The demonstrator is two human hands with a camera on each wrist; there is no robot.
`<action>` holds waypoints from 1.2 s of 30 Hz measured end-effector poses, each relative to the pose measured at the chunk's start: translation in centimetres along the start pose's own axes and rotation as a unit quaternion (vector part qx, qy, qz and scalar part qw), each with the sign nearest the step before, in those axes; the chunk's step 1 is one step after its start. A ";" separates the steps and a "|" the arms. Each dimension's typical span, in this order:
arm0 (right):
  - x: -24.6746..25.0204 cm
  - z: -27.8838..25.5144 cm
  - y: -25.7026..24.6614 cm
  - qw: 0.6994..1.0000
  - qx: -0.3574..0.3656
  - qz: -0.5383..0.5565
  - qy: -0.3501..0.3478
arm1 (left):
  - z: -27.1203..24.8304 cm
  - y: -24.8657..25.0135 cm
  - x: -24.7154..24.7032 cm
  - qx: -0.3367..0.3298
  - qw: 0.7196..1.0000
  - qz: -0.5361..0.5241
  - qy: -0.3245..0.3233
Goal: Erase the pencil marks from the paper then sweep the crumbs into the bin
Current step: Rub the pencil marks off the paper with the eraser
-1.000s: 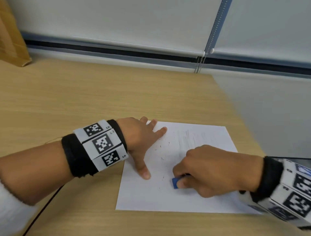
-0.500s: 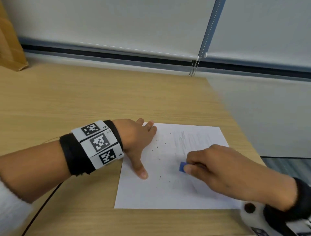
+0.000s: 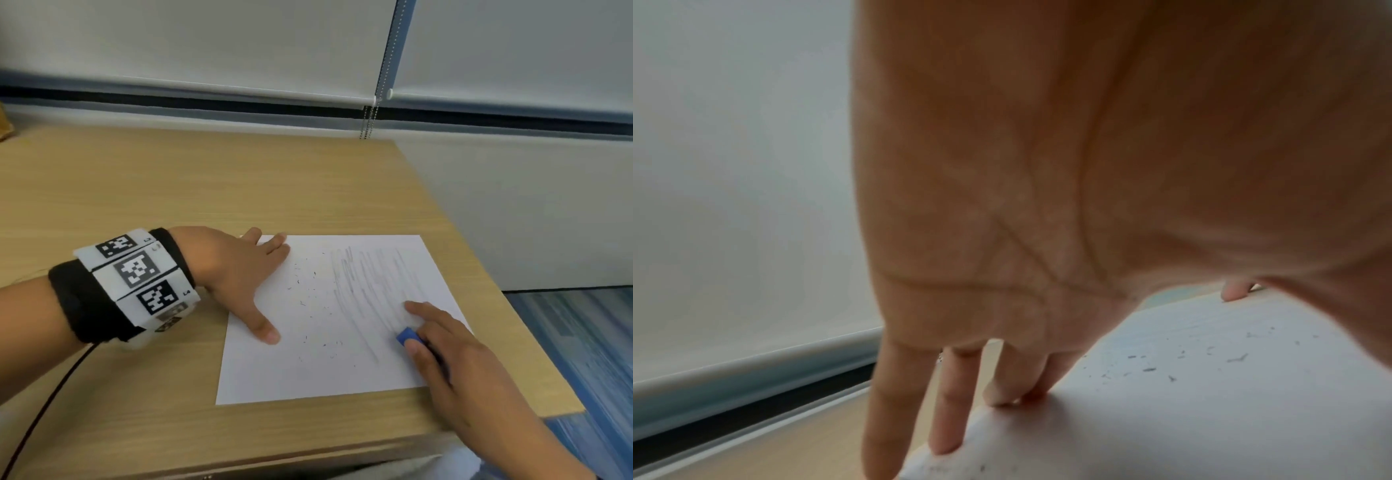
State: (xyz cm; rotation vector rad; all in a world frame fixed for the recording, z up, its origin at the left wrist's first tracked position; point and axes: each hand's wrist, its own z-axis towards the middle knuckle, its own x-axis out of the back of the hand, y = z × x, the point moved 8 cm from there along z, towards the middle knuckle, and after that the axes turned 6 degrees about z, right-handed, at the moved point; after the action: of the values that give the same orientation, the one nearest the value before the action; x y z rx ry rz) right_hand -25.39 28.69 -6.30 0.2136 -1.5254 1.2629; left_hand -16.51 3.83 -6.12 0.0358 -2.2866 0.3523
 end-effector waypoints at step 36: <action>-0.7 -0.2 1.0 0.996 0.018 0.025 0.088 | -0.3 4.6 0.1 -0.077 0.996 -0.007 0.047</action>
State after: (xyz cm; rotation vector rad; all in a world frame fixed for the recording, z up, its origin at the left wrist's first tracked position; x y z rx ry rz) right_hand -25.69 28.98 -7.52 0.0839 -1.3647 1.3142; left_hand -16.95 8.32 -6.94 -0.0430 -2.2118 0.1673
